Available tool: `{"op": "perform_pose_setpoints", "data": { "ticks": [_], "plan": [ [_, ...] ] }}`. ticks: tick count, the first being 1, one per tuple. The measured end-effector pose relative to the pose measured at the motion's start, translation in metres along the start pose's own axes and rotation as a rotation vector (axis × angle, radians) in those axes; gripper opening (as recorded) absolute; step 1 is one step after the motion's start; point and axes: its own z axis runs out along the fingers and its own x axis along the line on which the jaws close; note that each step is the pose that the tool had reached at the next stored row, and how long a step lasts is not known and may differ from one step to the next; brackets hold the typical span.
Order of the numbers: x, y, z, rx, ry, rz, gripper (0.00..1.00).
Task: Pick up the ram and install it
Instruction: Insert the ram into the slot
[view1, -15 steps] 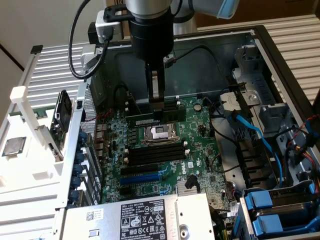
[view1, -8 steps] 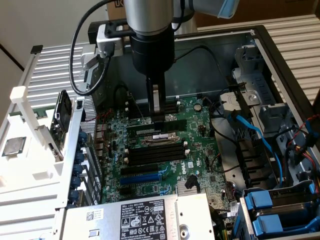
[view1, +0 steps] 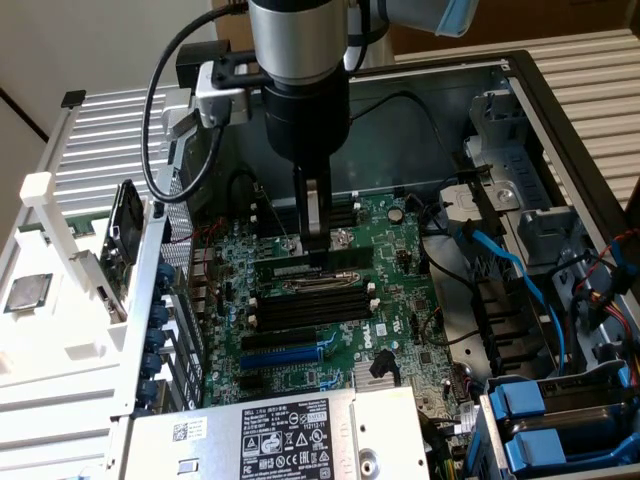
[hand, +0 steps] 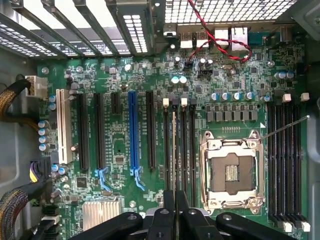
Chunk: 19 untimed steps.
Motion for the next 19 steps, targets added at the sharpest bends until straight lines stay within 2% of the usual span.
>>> {"op": "perform_pose_setpoints", "data": {
  "ticks": [9,12,13,16,19],
  "plan": [
    [0.0,-0.0001,0.0027,0.0003,0.0018,0.0,0.13],
    [0.0,-0.0001,0.0052,0.001,0.0192,0.0,0.13],
    [0.0,-0.0001,0.0062,0.0013,0.0223,0.0,0.13],
    [0.0,0.0,0.0071,0.0013,0.0224,-0.001,0.13],
    [0.0,0.0021,0.0127,0.0033,0.0181,-0.001,0.13]
  ]
}}
